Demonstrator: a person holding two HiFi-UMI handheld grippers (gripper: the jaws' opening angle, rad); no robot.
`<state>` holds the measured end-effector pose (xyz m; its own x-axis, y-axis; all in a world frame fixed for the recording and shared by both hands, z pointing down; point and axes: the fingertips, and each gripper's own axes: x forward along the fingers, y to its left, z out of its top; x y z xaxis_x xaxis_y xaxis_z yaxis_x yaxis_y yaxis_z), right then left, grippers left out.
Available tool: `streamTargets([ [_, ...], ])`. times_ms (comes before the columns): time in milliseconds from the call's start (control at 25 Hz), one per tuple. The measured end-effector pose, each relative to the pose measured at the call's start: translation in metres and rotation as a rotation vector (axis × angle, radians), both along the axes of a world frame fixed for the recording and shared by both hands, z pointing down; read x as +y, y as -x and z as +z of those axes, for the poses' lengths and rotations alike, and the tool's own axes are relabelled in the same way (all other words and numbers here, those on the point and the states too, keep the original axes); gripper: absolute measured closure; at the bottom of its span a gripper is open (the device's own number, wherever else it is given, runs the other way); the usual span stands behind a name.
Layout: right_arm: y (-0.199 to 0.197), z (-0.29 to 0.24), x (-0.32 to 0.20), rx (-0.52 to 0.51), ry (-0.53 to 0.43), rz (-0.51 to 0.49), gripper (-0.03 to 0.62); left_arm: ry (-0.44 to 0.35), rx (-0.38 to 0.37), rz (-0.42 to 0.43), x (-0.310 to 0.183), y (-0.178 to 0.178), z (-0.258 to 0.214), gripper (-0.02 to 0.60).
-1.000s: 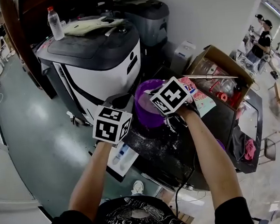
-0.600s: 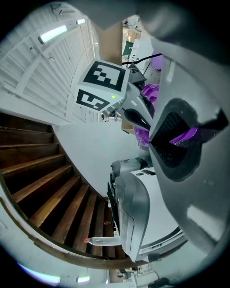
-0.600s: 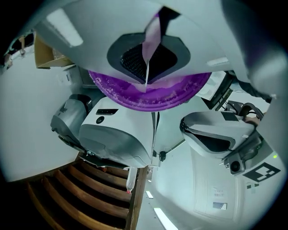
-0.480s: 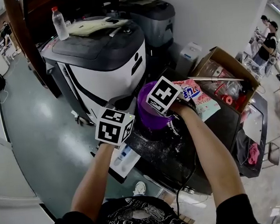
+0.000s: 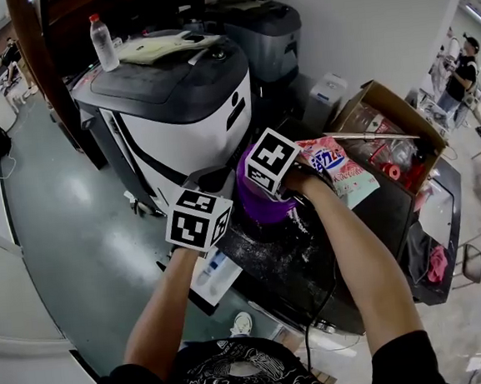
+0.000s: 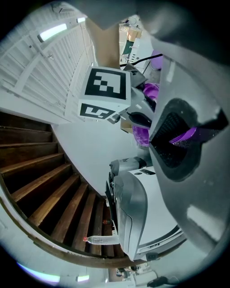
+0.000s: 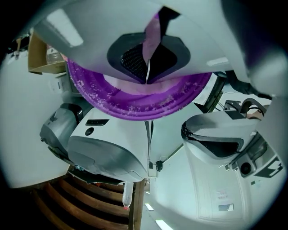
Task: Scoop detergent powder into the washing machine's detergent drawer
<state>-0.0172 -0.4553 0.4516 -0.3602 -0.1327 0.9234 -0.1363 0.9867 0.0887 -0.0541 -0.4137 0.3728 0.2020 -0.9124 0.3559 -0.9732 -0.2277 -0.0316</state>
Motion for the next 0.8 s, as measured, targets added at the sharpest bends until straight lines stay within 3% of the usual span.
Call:
streamTargets([
  [800, 0.003, -0.01, 0.015, -0.044, 0.191, 0.089, 0.559, 0.0, 0.005, -0.011, 0.005, 0.008, -0.003, 0.581],
])
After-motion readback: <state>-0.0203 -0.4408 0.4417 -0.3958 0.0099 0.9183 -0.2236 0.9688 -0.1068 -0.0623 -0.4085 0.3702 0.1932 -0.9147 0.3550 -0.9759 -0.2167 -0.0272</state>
